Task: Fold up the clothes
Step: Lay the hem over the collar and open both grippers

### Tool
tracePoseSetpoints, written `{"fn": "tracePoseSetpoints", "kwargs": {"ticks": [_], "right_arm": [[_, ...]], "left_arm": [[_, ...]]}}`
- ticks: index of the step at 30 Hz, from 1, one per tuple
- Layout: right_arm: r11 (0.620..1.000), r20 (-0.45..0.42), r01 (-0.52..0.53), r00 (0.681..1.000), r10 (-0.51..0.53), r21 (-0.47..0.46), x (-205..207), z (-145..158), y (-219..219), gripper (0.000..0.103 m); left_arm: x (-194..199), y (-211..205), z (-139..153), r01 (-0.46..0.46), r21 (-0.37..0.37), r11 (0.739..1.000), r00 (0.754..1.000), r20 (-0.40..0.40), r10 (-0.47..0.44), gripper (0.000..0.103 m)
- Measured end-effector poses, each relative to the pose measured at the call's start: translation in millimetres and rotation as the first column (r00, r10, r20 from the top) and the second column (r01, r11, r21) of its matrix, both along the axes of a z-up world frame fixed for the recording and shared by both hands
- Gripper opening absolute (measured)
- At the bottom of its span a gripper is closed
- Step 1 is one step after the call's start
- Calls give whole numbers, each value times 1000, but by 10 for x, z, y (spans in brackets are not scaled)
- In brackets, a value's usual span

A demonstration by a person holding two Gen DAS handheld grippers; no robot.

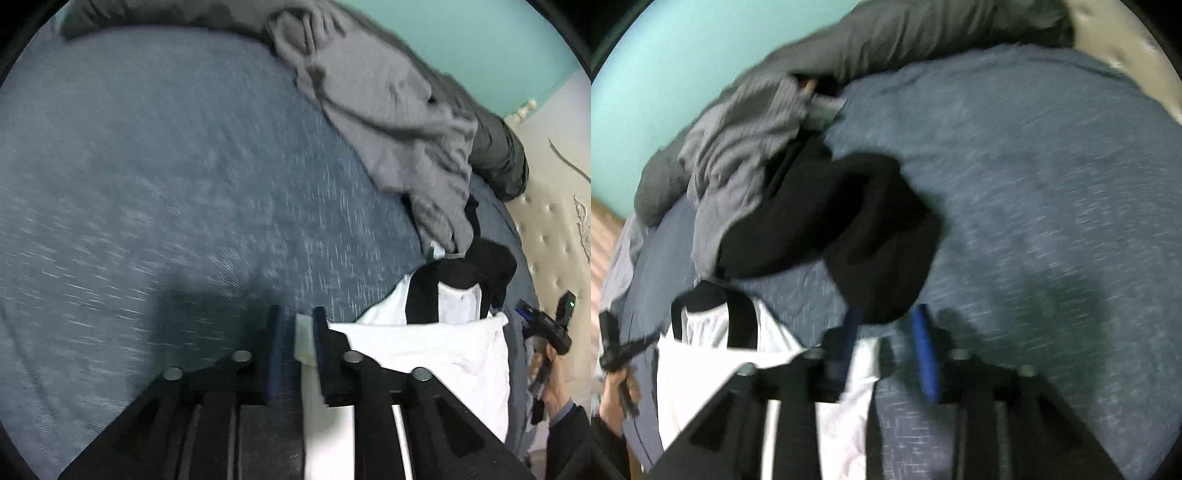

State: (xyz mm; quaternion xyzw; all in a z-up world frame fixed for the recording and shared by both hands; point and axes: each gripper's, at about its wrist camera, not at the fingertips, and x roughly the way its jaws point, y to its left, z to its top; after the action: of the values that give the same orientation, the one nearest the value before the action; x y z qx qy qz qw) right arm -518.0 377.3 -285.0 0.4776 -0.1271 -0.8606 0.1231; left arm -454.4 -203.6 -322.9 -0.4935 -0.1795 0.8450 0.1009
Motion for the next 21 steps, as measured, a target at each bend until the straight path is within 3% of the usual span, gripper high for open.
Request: {"fn": "tracePoseSetpoints", "kwargs": {"ticks": [4, 9, 15, 21], "right_arm": [[995, -55, -89, 995, 87, -45, 289, 162, -41, 39], [971, -13, -236, 972, 236, 23, 626, -11, -349, 39], [956, 46, -274, 962, 270, 107, 632, -250, -535, 39], [951, 37, -254, 967, 251, 176, 375, -414, -549, 39]], "left_arm": [[320, 168, 143, 94, -17, 995, 995, -37, -95, 27], [563, 539, -49, 205, -120, 972, 978, -5, -207, 27], [444, 680, -257, 204, -196, 959, 978, 4, -207, 27], [179, 628, -306, 167, -220, 961, 984, -25, -177, 27]]}}
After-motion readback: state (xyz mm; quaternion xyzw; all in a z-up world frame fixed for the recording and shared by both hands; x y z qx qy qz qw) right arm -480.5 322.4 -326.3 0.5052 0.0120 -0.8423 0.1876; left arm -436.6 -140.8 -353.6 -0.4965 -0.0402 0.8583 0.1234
